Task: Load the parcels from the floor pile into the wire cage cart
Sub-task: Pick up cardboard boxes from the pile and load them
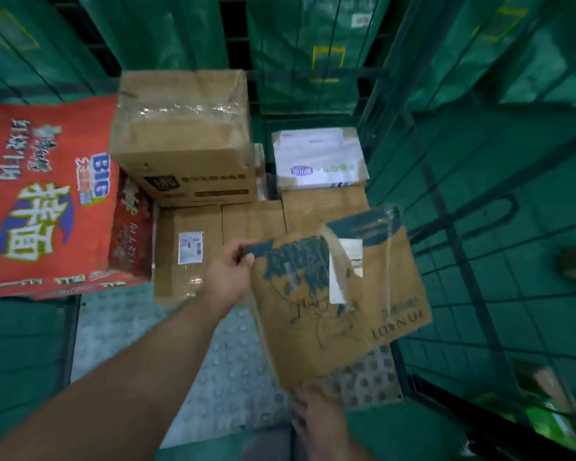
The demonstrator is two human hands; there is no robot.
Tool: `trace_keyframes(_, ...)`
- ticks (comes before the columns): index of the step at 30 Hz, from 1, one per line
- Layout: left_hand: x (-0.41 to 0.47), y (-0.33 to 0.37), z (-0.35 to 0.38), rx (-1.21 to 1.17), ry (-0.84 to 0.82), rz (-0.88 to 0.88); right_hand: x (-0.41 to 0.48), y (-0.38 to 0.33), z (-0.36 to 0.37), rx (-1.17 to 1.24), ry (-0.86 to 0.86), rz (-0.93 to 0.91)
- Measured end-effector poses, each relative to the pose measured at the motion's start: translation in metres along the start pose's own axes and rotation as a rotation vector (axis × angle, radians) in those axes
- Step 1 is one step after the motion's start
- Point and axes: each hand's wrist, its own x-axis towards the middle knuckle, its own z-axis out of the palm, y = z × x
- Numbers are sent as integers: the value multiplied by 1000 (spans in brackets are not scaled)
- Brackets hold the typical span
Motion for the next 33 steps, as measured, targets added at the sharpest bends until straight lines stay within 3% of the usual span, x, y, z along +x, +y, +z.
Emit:
trace_keyframes(4,16,-33,25,-94,-9,-193,25,-21,-11,-75,-80,53)
trace_keyframes(6,3,-56,38,-88,-86,-321,41,-48,-39,-176,50,89)
trace_keyframes(8,-13,-85,50,-71,-100,-411,68,-68,-83,-177,62,41)
trace_keyframes(10,-24,-109,56,-182,-65,-537,86,-88,-116,0,231,-63)
trace_keyframes(11,-27,-117,60,-246,-53,-572,91,-100,-130,-30,340,-123)
trace_keyframes(12,-26,-123,64,-325,-28,-593,91,-113,-142,-68,337,-159)
trace_keyframes(16,-13,-124,79,-571,103,-539,99,-143,-153,-261,120,-161)
trace_keyframes(18,-7,-117,82,-618,120,-517,103,-143,-153,-256,105,-199)
trace_keyframes(23,7,-74,80,-602,118,-441,95,-153,-141,50,127,-214)
trace_keyframes(33,101,37,97,-663,118,-334,111,-297,-120,8,98,-435)
